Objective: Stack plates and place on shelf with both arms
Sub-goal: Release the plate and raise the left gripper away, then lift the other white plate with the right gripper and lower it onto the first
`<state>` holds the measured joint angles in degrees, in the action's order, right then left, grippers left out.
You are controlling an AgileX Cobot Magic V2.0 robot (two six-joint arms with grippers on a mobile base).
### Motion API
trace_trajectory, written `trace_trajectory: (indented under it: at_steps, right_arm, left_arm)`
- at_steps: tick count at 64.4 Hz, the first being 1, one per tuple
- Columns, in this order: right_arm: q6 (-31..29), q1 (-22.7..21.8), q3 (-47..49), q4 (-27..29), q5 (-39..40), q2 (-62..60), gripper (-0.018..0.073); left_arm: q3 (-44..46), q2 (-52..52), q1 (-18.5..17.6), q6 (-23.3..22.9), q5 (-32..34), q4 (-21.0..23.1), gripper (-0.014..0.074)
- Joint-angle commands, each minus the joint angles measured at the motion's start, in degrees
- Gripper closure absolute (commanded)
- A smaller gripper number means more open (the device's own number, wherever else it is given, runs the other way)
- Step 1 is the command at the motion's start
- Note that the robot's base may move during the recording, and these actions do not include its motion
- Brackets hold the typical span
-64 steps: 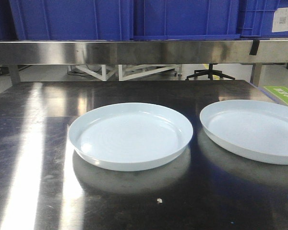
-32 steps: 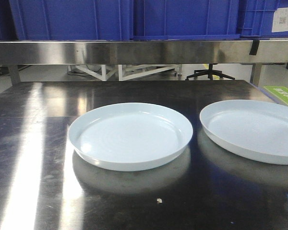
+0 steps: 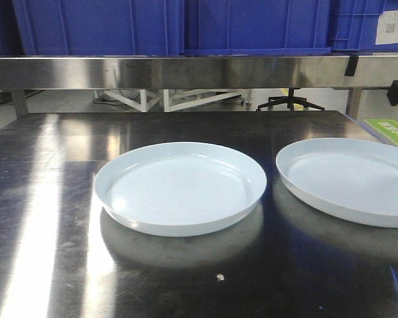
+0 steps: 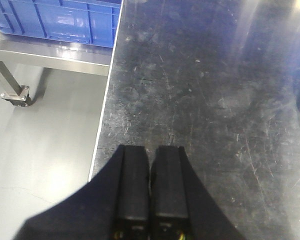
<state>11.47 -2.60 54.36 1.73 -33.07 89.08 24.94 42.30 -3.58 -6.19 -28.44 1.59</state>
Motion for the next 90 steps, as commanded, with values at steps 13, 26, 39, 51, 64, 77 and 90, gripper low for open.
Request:
trace_trajectory:
  at_steps: [13, 26, 39, 51, 64, 77, 90]
  right_arm:
    - [-0.33, 0.02, 1.75, -0.44, 0.9, 0.53, 0.0231]
    - [-0.33, 0.02, 1.95, -0.7, 2.36, -0.83, 0.0539]
    - [-0.33, 0.02, 5.71, -0.84, 1.33, -4.76, 0.0531]
    - [-0.33, 0.2, 9.51, -0.84, -0.24, -9.34, 0.0531]
    - [-0.33, 2.43, 10.46, 3.39, -0.85, -12.36, 0.0531]
    - [-0.33, 12.39, 10.58, 3.96, -0.52, -11.31, 0.0531]
    - [-0.33, 22.55, 13.02, 3.96, 1.05, -6.18, 0.0531]
  left_arm:
    - [1.52, -0.32, 0.01, -0.45, 3.59, 0.15, 0.0511]
    - [1.52, -0.32, 0.01, -0.45, 3.59, 0.15, 0.0511]
    - [1.52, -0.32, 0.01, -0.45, 3.59, 0.15, 0.0511]
    - [1.52, -0.32, 0.01, -0.45, 3.59, 0.15, 0.0511]
    - [1.52, -0.32, 0.01, -0.45, 3.59, 0.15, 0.0511]
    - [1.52, -0.32, 0.01, -0.45, 3.59, 0.15, 0.0511]
    - [1.52, -0.32, 0.01, -0.45, 3.69, 0.15, 0.0511]
